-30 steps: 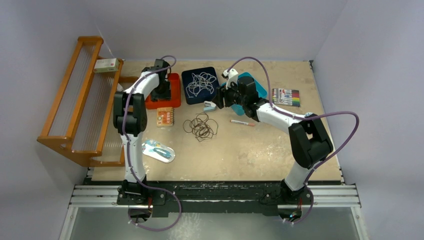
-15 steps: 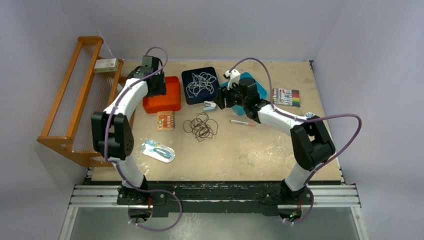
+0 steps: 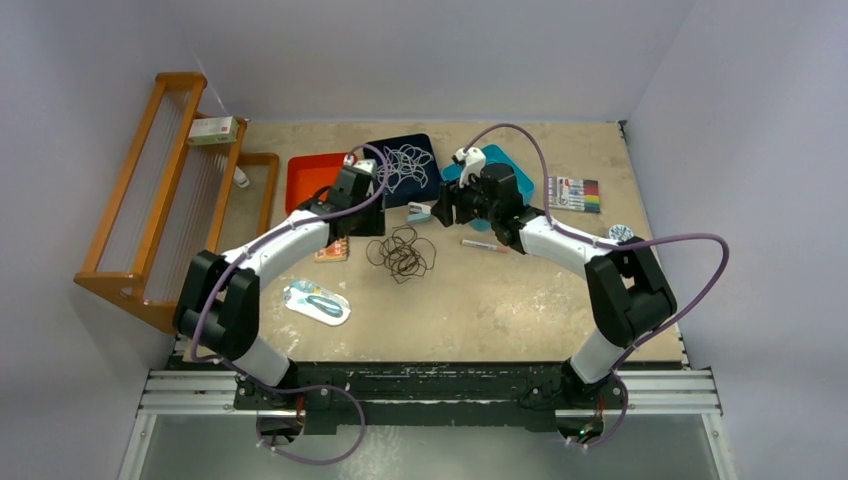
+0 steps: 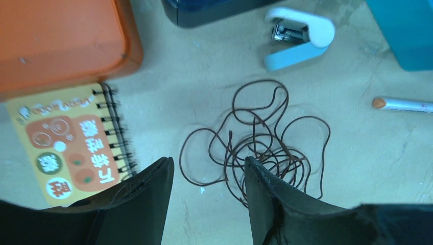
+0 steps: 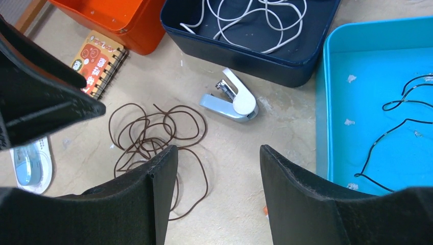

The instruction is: Untangle the cables

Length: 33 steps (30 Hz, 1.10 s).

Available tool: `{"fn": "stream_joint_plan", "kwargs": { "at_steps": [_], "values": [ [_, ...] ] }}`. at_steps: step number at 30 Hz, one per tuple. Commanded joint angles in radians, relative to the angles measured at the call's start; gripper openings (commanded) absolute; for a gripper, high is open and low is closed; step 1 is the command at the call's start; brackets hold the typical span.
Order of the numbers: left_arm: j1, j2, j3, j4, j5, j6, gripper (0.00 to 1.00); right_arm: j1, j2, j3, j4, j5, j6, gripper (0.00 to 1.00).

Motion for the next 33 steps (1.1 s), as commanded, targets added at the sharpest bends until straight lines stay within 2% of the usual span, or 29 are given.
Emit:
{"fn": "stream_joint_plan", "kwargs": {
  "at_steps": [1, 8, 19, 33],
  "values": [
    [-0.043, -0.046, -0.062, 0.142, 0.023, -0.093, 0.53, 0.005, -0.03, -0.004, 0.011, 0.001, 0.037, 0.63],
    [-0.07, -0.033, -0.148, 0.22, 0.022, -0.139, 0.51, 0.005, -0.032, -0.004, 0.006, 0.001, 0.048, 0.63],
    [-0.074, 0.029, -0.165, 0.236, -0.016, -0.133, 0.41, 0.012, -0.02, -0.001, 0.015, -0.014, 0.053, 0.62],
    [-0.078, 0.084, -0.172, 0.231, -0.033, -0.138, 0.34, 0.014, 0.004, 0.013, 0.017, -0.032, 0.05, 0.62]
  ]
}}
